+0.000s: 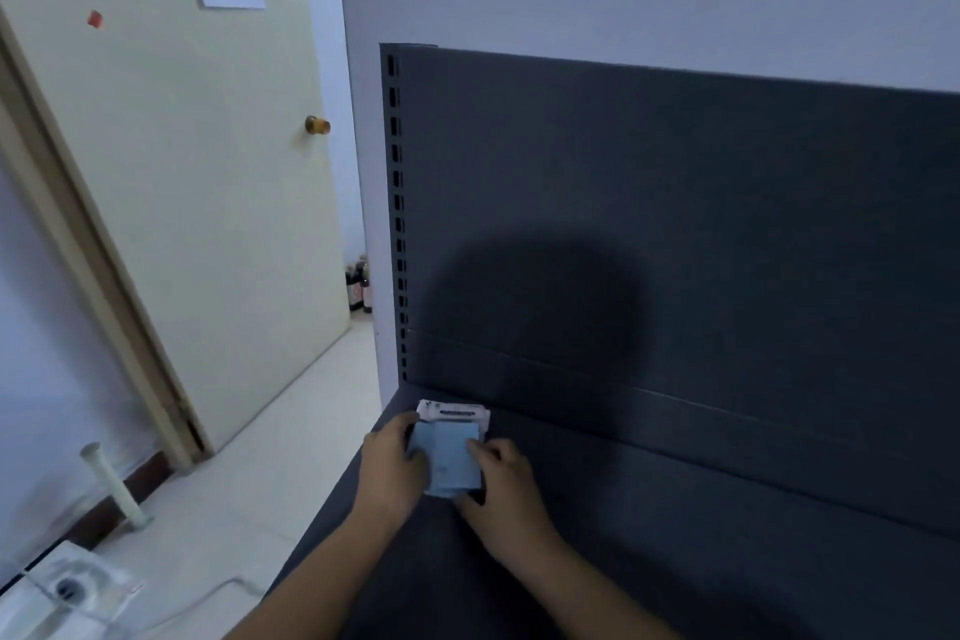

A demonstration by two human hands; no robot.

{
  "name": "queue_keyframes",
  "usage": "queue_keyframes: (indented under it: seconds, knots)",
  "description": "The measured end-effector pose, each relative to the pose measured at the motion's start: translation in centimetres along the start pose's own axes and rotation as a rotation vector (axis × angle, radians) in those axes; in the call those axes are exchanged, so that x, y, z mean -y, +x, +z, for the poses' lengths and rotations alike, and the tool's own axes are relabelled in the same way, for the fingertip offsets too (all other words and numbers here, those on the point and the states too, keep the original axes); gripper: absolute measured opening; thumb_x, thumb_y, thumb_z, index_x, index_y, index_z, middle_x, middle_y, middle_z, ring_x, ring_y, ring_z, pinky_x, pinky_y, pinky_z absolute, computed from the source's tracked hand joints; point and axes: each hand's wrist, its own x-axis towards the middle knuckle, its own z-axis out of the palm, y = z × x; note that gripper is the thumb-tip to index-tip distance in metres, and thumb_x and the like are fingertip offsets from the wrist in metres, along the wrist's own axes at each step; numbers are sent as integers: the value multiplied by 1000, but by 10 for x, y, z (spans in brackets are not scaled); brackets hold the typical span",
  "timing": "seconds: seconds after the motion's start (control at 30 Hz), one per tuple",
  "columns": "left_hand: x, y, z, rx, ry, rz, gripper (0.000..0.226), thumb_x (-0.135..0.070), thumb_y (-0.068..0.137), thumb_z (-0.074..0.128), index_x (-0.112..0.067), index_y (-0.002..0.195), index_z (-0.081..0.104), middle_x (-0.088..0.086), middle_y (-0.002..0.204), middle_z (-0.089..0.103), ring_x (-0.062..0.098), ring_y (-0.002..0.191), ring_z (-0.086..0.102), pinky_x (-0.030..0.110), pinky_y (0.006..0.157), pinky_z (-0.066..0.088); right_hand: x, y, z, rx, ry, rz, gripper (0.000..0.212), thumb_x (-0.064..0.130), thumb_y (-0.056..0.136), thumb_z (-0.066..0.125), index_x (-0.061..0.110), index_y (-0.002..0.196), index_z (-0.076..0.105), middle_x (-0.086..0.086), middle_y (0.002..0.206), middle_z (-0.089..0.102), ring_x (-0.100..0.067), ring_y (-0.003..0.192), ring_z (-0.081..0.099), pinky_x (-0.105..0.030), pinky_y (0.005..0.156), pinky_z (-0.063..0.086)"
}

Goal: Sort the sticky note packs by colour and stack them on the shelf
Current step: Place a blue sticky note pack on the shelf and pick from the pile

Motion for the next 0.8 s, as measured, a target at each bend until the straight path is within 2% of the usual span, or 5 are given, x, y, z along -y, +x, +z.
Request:
queue_keyframes:
  seconds: [0.1,0.23,0.4,0.6,0.8]
  knots:
    - [0,7,2,10,-18,19,35,15,77,44,2,105,63,1,90,61,15,80,56,2,53,38,1,3,5,-43,-68,5,60,22,92,53,18,146,28,-3,138,32,-20,124,34,-24,107,29]
    - [4,10,4,11,-20,15,39,15,78,41,1,110,60,7,98,63,17,84,55,5,55,37,0,0,13,-19,-155,-10,72,34,89,56,20,149,17,-2,143,26,-22,127,30,-30,109,28]
    - [3,11,5,-16,42,-12,39,12,77,45,4,113,58,21,111,62,32,101,55,37,84,46,-2,-5,8,69,-47,-12,90,32,84,61,24,150,0,3,151,18,-23,131,24,-31,110,24]
    - [-23,-7,15,-60,226,114,38,0,80,57,0,117,55,19,122,54,35,116,43,37,95,31,-18,-30,-17,-6,200,56,65,22,89,60,17,145,26,1,144,29,-13,128,37,-21,106,31]
    - [-83,-51,58,176,123,403,40,0,84,56,-2,124,52,13,123,55,25,118,45,25,98,31,-67,-93,-84,-177,86,198,41,16,91,54,13,132,47,-4,130,48,-16,120,47,-14,96,32]
